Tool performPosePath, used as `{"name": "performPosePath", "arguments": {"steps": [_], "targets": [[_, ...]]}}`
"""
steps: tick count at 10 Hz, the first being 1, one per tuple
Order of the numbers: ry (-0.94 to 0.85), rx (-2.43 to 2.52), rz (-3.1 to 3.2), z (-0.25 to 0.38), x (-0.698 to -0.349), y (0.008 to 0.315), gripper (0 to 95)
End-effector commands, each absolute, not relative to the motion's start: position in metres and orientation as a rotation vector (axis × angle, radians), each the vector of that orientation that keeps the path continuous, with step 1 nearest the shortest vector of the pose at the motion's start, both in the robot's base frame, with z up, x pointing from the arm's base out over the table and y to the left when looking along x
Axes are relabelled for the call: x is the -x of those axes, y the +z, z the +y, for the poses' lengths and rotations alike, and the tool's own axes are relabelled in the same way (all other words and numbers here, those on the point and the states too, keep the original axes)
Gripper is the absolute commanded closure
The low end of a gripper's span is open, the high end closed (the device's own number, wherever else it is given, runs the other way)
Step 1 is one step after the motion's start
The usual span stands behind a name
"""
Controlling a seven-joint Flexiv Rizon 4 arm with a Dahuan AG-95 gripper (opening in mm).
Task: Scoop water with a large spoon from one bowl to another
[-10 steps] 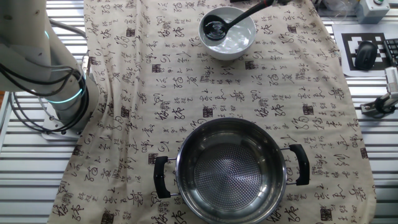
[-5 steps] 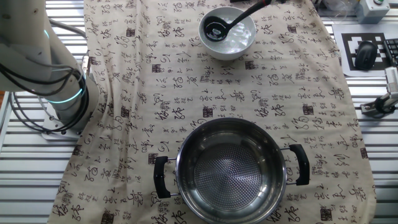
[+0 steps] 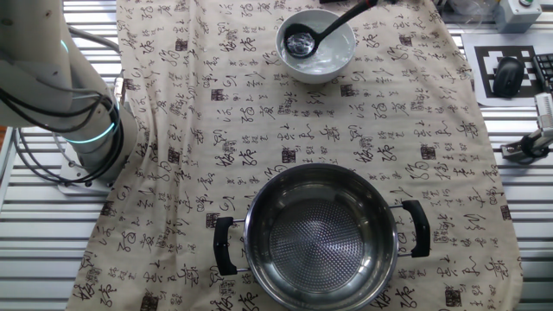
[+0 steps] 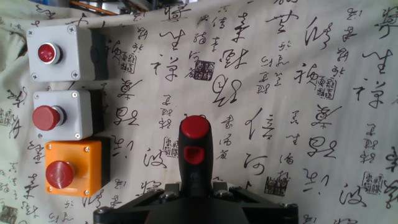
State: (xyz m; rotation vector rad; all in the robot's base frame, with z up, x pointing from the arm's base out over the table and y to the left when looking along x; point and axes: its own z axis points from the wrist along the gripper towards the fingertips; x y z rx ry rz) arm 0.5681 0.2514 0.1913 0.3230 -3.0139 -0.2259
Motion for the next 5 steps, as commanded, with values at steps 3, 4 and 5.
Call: {"name": "performPosePath", "arguments": {"steps": [3,4,5], "targets": [[-0.226,-0.339,-2.986,0.2500,-0.5677,0.1931,95.0],[-0.230,-0.349,-2.975,0.2456,-0.5645,0.1965,95.0],[-0.234,-0.361,-2.973,0.2425,-0.5618,0.2002,95.0]]}}
